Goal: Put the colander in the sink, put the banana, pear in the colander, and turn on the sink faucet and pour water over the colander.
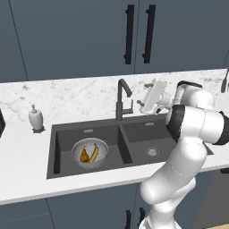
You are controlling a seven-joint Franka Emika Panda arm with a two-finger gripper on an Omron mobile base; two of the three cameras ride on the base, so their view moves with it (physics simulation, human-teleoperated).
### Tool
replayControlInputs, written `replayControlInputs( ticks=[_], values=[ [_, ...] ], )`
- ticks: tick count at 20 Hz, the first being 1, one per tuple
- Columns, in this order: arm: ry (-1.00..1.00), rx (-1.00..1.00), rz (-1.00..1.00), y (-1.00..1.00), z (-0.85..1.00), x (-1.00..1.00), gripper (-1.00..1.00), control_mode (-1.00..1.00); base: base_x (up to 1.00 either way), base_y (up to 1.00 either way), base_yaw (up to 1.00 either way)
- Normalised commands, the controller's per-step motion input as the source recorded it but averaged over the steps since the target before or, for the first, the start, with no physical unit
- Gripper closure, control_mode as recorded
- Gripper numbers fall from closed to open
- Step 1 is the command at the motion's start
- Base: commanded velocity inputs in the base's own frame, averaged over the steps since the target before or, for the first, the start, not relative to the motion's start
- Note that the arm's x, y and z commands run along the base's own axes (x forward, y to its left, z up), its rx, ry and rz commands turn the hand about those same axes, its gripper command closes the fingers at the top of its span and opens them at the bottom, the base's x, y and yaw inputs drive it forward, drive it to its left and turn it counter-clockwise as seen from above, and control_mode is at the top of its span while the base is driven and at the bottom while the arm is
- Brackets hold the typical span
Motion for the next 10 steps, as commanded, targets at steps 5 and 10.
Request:
replayControlInputs(
  ticks=[5, 10],
  values=[
    [0.0, 0.0, 0.04, 0.19, 0.0, 0.18, -1.0, -1.0, 0.0, 0.0, 0.0],
    [0.0, -0.02, 0.02, 0.36, 0.0, 0.18, -1.0, -1.0, 0.0, 0.0, 0.0]
  ],
)
